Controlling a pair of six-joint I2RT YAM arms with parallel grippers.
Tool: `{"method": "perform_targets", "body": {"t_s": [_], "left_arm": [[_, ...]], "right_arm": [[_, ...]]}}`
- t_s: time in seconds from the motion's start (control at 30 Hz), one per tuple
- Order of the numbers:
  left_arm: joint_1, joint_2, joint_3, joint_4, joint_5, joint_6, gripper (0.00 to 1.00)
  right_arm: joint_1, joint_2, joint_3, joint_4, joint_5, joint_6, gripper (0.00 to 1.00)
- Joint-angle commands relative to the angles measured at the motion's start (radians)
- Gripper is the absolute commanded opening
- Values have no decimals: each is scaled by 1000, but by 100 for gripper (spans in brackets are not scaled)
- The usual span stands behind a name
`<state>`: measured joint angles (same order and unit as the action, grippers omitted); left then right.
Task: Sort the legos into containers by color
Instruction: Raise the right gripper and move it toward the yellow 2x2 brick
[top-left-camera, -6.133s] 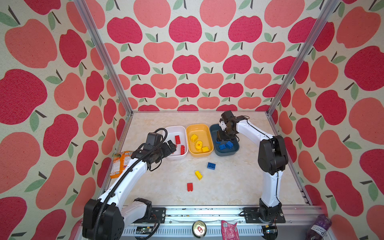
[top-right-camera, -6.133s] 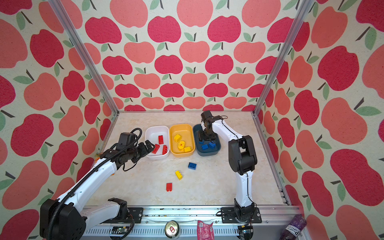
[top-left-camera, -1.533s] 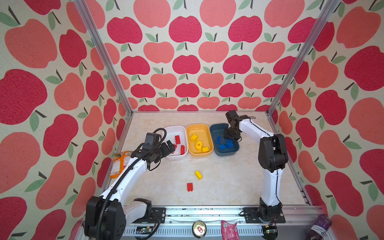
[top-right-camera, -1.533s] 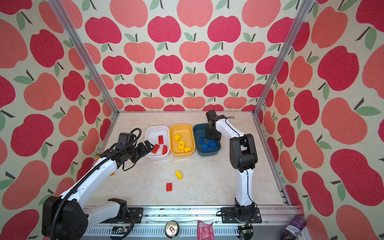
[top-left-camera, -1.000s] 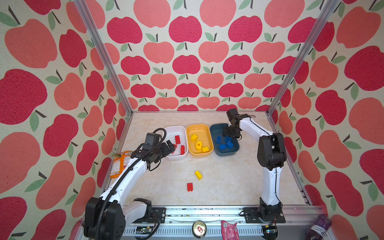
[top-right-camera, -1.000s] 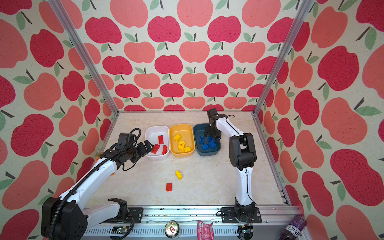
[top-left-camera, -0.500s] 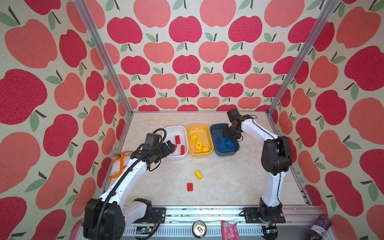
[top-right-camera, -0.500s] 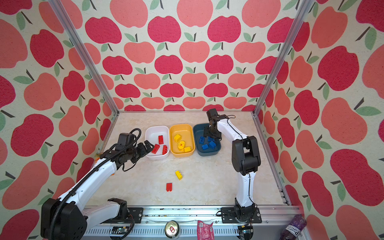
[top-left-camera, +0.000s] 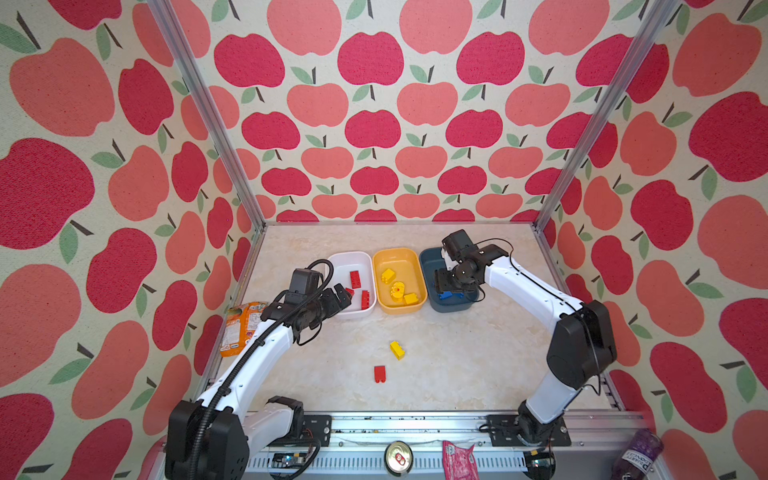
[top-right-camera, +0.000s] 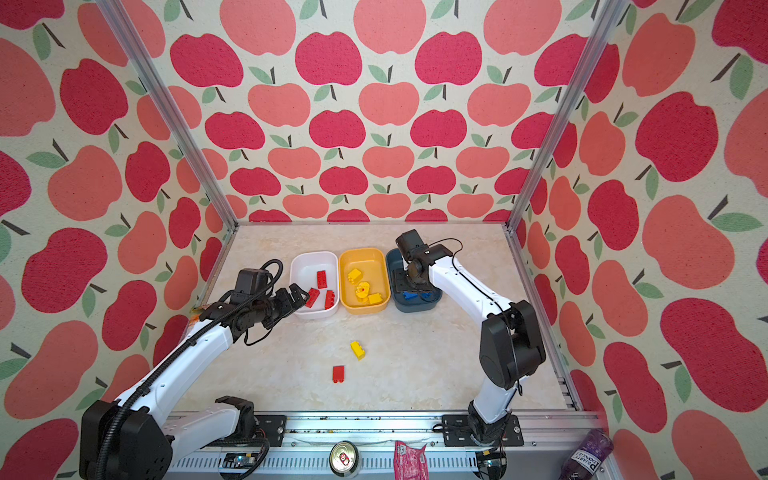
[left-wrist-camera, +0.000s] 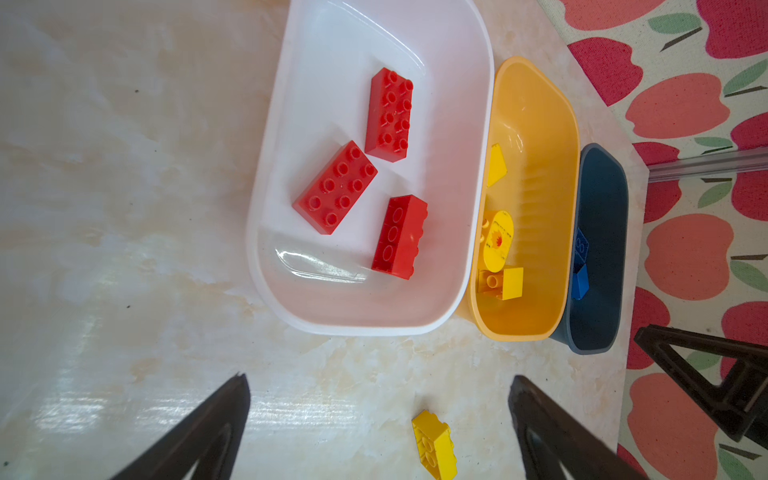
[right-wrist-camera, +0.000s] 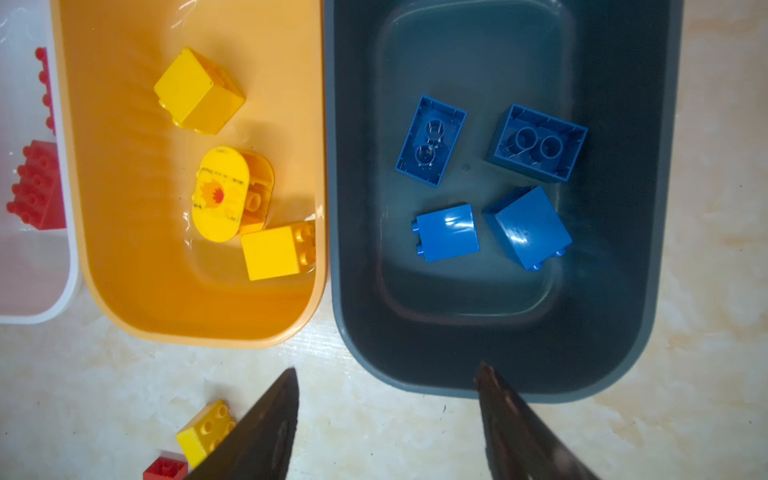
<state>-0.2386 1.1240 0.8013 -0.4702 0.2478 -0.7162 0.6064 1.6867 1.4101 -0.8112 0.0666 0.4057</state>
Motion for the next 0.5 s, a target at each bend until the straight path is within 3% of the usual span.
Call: {"method": "perform_targets", "body": {"t_s": [0.0,0.23,0.47], "left_arm": [[-5,10,-13,9,26,24,99],[-5,22,-11,11,49,44,99],[-3,3,-27,2,58,51,99]], "right_arm": [[56,-64,-58,-20,13,28,70],[195,-114,-161,31,15,99,70],[339,-69,-194,75,13,144,70]]}}
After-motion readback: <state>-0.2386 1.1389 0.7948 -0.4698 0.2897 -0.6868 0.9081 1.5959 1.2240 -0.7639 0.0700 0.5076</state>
